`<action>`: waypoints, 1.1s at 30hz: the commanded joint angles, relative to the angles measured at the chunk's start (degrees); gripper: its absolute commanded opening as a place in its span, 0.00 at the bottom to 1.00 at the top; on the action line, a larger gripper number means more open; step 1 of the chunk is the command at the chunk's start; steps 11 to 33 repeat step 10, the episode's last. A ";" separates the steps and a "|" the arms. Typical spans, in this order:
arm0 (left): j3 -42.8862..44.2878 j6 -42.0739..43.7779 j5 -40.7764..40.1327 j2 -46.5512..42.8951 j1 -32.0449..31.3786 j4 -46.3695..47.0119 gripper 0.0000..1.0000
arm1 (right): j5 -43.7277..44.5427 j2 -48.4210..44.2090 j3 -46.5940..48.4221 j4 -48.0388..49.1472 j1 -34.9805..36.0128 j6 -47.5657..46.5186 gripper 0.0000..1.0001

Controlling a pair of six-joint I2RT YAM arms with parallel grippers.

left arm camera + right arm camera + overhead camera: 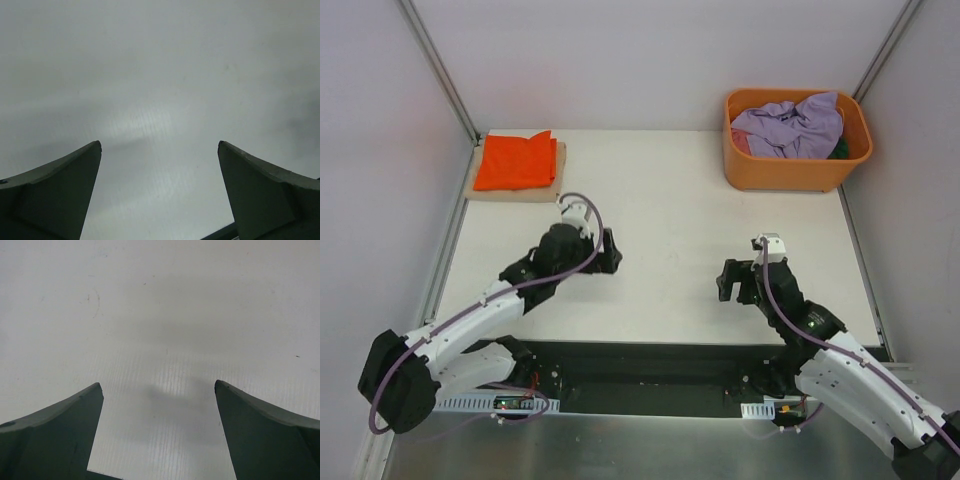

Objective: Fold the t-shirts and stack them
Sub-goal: Put the neatly folded tshirt into the corner of the board with the left arm

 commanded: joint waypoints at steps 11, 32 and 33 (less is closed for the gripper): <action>-21.00 -6.91 -13.80 -25.41 -4.85 3.00 0.99 | 1.76 -3.46 -3.22 6.08 -0.24 1.59 0.96; -21.00 -6.91 -13.80 -25.41 -4.85 3.00 0.99 | 1.76 -3.46 -3.22 6.08 -0.24 1.59 0.96; -21.00 -6.91 -13.80 -25.41 -4.85 3.00 0.99 | 1.76 -3.46 -3.22 6.08 -0.24 1.59 0.96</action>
